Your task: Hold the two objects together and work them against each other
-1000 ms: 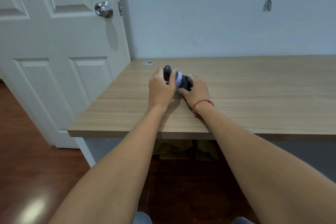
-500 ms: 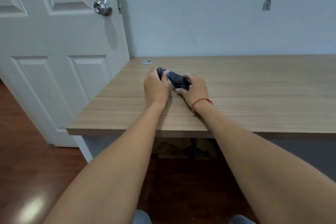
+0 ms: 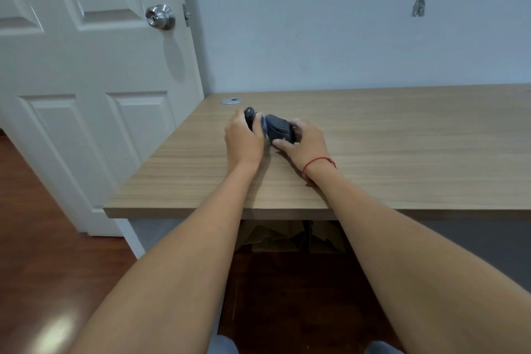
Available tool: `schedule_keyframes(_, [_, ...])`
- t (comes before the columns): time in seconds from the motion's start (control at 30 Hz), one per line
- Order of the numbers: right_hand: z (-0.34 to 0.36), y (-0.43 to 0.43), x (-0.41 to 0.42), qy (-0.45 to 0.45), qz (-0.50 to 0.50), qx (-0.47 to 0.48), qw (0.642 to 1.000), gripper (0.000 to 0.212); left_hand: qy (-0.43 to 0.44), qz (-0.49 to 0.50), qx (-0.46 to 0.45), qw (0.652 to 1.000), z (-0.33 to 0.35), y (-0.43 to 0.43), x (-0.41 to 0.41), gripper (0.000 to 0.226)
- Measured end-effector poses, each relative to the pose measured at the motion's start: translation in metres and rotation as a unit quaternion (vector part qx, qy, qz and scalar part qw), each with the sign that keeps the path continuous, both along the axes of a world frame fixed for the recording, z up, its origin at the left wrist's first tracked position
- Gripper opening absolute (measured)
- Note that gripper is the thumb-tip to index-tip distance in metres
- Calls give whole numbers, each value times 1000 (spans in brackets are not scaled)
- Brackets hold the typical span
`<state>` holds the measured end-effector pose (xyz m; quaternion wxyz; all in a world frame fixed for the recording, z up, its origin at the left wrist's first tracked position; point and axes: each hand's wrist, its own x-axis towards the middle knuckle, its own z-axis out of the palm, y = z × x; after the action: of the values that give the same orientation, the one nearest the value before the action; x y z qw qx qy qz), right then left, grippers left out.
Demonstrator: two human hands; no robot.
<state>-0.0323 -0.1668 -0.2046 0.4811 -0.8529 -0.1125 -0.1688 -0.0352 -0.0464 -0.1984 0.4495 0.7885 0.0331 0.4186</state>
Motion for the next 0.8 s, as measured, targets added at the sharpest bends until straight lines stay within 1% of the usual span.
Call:
schedule_keyframes(0.07, [1, -1, 0, 17, -9, 34, 999, 37, -13, -32, 6, 999, 1, -3, -2, 31])
schedule_keyframes(0.13, [2, -3, 3, 24, -26, 57, 998, 33, -34, -74, 25, 996, 1, -8, -7, 29])
schedule_keyframes(0.2, [3, -3, 3, 31, -26, 58, 998, 31, -62, -101, 45, 992, 2, -12, -11, 25])
schedule_keyframes(0.27, [3, -2, 2, 36, -13, 59, 998, 28, -98, -105, 72, 987, 2, -13, -13, 22])
schedule_keyframes(0.33, [4, -2, 0, 34, -5, 59, 998, 26, -115, -108, 95, 983, 2, -14, -14, 21])
schedule_keyframes(0.43, [4, -3, 0, 31, -1, 61, 998, 21, -122, -114, 122, 979, 1, -15, -14, 22])
schedule_keyframes(0.5, [4, -3, 0, 31, -3, 58, 998, 21, -109, -105, 132, 980, 0, -16, -11, 24])
schedule_keyframes(0.53, [4, -3, 0, 32, -4, 56, 998, 24, -94, -95, 120, 984, 0, -15, -10, 25])
schedule_keyframes(0.6, [4, -4, -1, 34, 0, 61, 998, 34, -48, -68, 68, 994, -1, -9, -4, 26])
schedule_keyframes(0.7, [3, -6, -4, 41, 14, 65, 997, 44, 25, -1, 17, 1000, -3, 2, 5, 26])
schedule_keyframes(0.73, [3, -7, -5, 41, 17, 60, 997, 45, 30, 1, 2, 1000, -2, 3, 6, 28])
schedule_keyframes(0.8, [4, -8, -5, 42, 18, 44, 998, 48, 6, -33, -22, 999, 1, -1, 3, 29])
